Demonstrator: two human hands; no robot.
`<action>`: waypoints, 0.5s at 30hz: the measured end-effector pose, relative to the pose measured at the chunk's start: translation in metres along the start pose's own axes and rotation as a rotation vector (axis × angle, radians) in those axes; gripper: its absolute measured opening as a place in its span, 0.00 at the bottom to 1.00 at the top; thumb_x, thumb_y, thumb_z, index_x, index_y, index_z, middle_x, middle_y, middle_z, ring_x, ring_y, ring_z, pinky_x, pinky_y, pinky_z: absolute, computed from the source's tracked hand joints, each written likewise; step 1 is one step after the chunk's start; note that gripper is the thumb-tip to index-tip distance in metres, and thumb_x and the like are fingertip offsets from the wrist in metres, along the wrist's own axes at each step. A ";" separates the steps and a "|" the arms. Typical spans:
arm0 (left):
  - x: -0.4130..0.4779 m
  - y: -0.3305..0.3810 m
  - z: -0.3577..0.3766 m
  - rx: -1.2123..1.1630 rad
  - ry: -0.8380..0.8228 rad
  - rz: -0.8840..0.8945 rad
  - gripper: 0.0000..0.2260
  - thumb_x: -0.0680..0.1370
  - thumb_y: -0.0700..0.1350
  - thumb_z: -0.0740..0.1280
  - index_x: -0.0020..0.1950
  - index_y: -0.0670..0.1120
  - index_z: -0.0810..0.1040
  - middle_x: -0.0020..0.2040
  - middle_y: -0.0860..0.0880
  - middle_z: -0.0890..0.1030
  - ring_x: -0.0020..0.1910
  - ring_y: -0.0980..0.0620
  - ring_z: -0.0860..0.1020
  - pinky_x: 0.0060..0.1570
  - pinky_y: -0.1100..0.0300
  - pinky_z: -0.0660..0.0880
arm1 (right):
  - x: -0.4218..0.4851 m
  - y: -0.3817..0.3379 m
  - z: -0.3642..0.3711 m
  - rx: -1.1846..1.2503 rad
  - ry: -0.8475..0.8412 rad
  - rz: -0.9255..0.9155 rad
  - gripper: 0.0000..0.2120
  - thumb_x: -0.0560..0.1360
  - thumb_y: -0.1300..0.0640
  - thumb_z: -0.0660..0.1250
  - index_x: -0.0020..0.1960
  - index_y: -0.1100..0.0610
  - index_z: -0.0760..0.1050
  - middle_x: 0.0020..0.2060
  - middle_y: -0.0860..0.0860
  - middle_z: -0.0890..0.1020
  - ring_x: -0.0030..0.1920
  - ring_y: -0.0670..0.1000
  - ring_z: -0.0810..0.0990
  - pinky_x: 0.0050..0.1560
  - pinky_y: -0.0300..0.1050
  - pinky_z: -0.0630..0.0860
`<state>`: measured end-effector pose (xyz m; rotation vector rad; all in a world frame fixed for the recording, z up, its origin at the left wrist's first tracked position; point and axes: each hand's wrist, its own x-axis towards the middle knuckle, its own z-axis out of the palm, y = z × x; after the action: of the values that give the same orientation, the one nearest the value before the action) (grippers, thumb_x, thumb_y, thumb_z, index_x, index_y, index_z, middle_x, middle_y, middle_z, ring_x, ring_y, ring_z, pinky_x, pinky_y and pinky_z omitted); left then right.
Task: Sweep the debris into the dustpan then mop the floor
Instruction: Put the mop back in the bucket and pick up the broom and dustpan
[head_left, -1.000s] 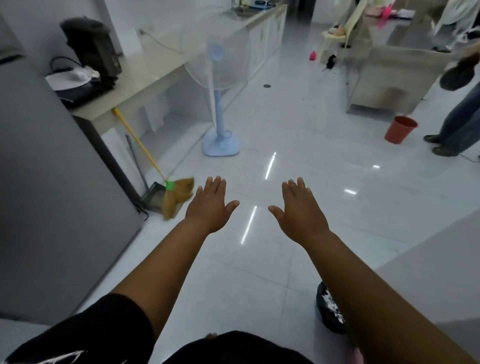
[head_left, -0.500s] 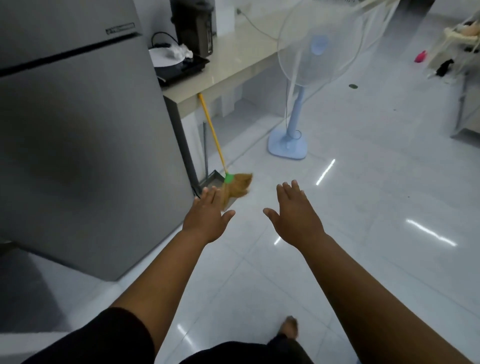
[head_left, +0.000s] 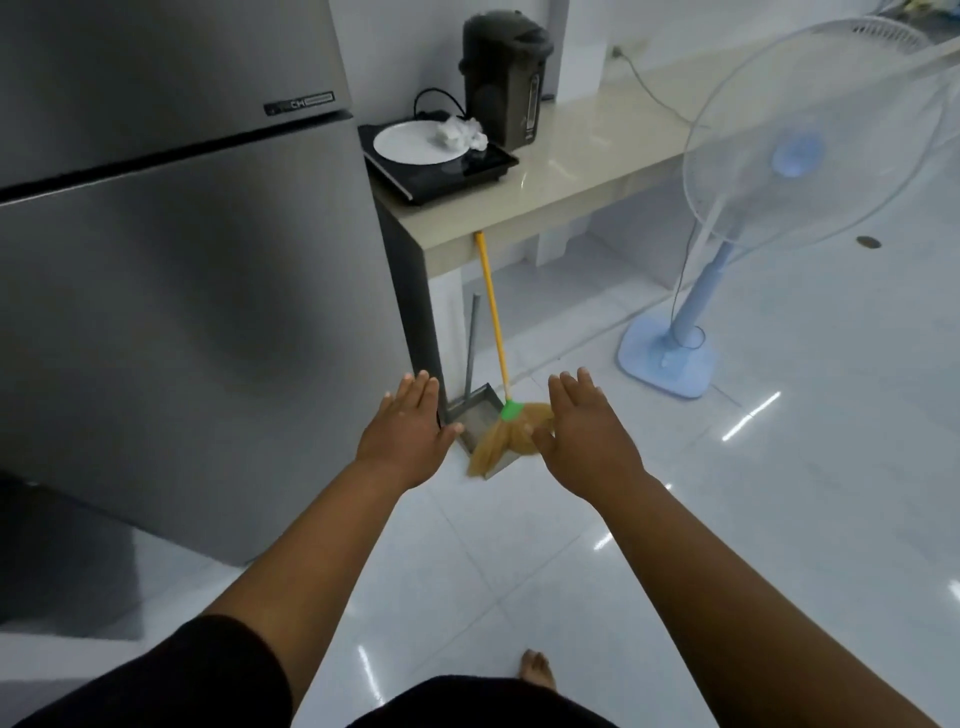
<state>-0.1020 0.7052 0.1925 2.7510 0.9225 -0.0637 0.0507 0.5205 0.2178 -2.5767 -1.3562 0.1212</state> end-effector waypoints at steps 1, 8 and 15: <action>0.012 0.002 -0.001 0.007 0.008 -0.018 0.33 0.81 0.62 0.51 0.80 0.46 0.45 0.81 0.49 0.45 0.79 0.49 0.42 0.77 0.51 0.46 | 0.015 0.007 -0.001 -0.001 -0.004 -0.024 0.32 0.81 0.43 0.56 0.78 0.61 0.56 0.77 0.58 0.61 0.78 0.59 0.52 0.76 0.51 0.52; 0.079 0.005 0.013 -0.011 -0.047 -0.074 0.34 0.81 0.62 0.51 0.80 0.46 0.45 0.81 0.49 0.45 0.79 0.50 0.42 0.77 0.50 0.47 | 0.105 0.040 0.011 0.042 -0.067 -0.062 0.32 0.81 0.44 0.59 0.77 0.62 0.58 0.76 0.59 0.62 0.78 0.60 0.52 0.77 0.53 0.54; 0.186 -0.020 0.020 -0.037 -0.080 -0.069 0.34 0.81 0.62 0.52 0.80 0.46 0.45 0.80 0.49 0.44 0.79 0.49 0.42 0.76 0.52 0.45 | 0.207 0.057 0.026 0.016 -0.112 -0.054 0.33 0.81 0.42 0.57 0.78 0.61 0.54 0.77 0.58 0.60 0.79 0.58 0.51 0.76 0.51 0.52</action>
<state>0.0352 0.8252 0.1472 2.6612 0.9872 -0.1657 0.2102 0.6635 0.1861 -2.5520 -1.4564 0.2691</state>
